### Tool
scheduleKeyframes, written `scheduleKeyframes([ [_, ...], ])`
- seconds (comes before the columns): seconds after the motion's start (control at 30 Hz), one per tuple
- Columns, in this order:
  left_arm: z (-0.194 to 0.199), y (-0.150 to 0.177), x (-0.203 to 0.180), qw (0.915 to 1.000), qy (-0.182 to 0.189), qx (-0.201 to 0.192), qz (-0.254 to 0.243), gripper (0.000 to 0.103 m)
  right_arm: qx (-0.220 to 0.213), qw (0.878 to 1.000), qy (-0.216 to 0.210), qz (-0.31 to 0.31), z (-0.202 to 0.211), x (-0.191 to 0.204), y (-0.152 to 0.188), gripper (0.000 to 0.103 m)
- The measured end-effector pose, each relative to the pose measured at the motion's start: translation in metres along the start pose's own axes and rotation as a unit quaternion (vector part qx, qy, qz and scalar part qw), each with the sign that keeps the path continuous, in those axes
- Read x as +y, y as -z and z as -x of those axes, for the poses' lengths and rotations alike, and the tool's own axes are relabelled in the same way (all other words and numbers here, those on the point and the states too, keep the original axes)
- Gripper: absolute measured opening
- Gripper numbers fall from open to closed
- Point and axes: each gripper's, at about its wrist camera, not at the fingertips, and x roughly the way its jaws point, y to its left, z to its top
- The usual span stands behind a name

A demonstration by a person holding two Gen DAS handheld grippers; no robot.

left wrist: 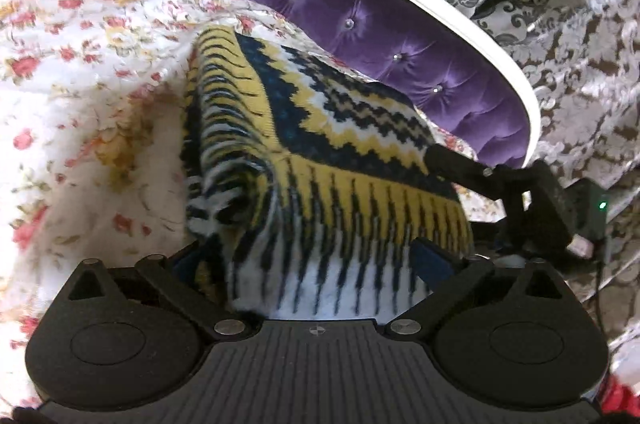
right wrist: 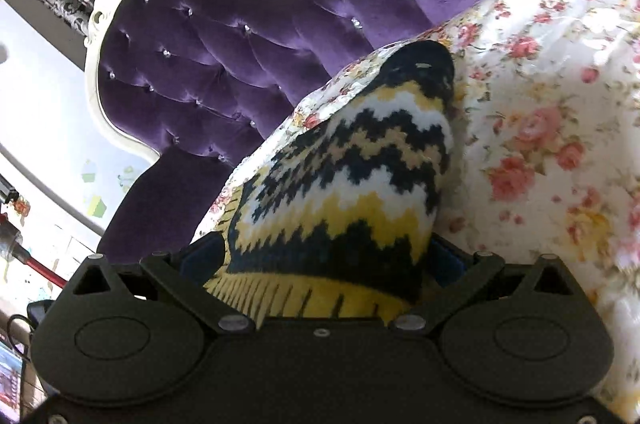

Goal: Fold small clothes

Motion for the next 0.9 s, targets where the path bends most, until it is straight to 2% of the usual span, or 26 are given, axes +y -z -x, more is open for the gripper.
scheduleKeyframes([
  [0.03,0.000,-0.001,0.002,0.9998,0.015,0.003,0.017,0.100,0.005,1.000,0.000,0.001,0.000,0.000,0.000,0.103],
  [0.07,-0.001,-0.002,0.004,0.9987,0.035,0.012,0.034,0.087,0.010,1.000,0.000,0.002,0.000,0.001,-0.001,0.103],
  [0.1,-0.001,-0.002,0.006,0.9971,0.052,0.023,0.051,0.069,0.015,1.000,0.006,0.003,0.000,0.001,-0.001,0.095],
  [0.13,-0.001,-0.002,0.007,0.9960,0.058,0.029,0.061,0.062,0.022,1.000,0.019,0.005,0.001,0.003,-0.001,0.072],
  [0.17,0.000,-0.001,0.007,0.9957,0.059,0.031,0.064,0.053,0.030,0.999,0.040,0.007,0.003,0.005,0.000,0.065],
  [0.2,0.002,0.000,0.007,0.9956,0.060,0.035,0.063,0.050,0.035,0.998,0.044,0.003,0.005,0.005,0.000,0.063],
  [0.37,0.016,0.015,0.002,0.9909,0.092,0.056,0.081,0.050,0.052,0.998,0.037,-0.023,0.032,0.012,0.011,0.060],
  [0.53,0.045,0.047,-0.014,0.9882,0.107,0.076,0.079,0.050,0.074,0.996,0.036,-0.030,0.071,0.030,0.044,0.060],
  [0.9,0.125,0.164,-0.050,0.9820,0.131,0.116,0.073,0.050,0.120,0.992,0.030,-0.010,0.164,0.068,0.149,0.062],
])
